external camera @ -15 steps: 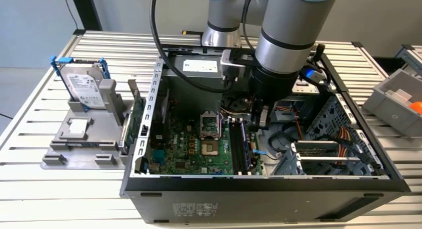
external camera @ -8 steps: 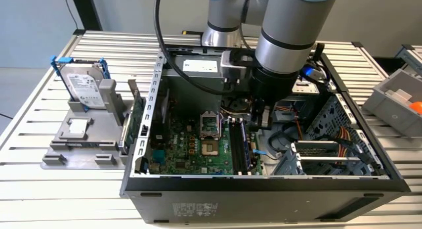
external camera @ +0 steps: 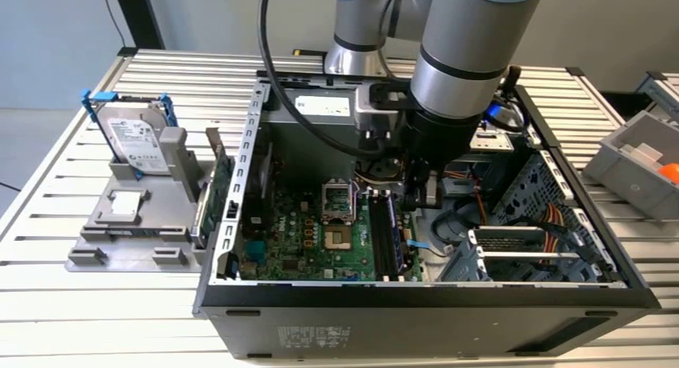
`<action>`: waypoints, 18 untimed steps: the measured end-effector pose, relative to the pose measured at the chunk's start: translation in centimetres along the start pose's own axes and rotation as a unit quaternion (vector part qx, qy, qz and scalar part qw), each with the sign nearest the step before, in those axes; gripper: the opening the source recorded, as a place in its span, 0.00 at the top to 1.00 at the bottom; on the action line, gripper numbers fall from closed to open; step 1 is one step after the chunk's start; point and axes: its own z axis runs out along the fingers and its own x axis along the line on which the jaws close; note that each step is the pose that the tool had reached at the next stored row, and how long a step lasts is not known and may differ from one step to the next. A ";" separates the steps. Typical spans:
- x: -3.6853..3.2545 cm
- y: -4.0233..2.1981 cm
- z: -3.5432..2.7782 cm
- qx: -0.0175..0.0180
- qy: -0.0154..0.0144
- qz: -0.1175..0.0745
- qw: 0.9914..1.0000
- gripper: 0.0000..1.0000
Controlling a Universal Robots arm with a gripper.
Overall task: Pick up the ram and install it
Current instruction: 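Press down the ram until it locks into place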
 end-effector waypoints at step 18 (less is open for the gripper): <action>-0.01 0.01 0.52 0.000 -0.001 -0.077 0.997 1.00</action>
